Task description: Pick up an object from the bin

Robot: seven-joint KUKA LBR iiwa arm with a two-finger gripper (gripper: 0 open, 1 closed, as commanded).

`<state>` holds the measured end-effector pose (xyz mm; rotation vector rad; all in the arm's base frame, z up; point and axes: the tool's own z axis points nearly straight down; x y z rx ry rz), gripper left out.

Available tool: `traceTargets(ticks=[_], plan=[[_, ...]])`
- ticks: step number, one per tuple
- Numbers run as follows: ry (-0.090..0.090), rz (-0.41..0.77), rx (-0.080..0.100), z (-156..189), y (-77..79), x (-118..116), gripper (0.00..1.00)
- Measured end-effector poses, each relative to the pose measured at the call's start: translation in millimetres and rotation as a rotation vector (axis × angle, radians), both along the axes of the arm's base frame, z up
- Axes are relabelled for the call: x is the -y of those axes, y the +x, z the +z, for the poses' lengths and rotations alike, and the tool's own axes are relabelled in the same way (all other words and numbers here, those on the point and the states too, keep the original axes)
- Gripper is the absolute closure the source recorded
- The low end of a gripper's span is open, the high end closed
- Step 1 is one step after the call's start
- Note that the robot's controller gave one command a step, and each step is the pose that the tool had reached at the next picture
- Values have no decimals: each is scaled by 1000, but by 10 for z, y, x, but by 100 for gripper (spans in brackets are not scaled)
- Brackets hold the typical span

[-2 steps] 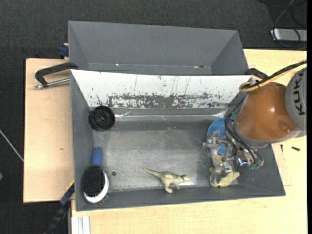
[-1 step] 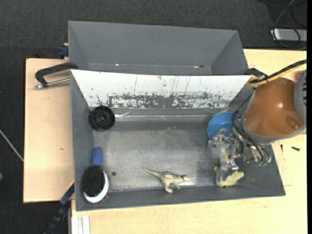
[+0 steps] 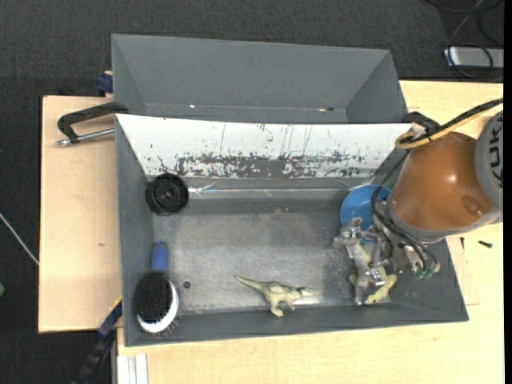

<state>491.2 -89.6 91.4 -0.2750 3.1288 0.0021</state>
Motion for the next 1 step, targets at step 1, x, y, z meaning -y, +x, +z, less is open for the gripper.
traceTargets(ticks=[1], plan=[[-3, 9, 6, -67, 124, 382, 0]])
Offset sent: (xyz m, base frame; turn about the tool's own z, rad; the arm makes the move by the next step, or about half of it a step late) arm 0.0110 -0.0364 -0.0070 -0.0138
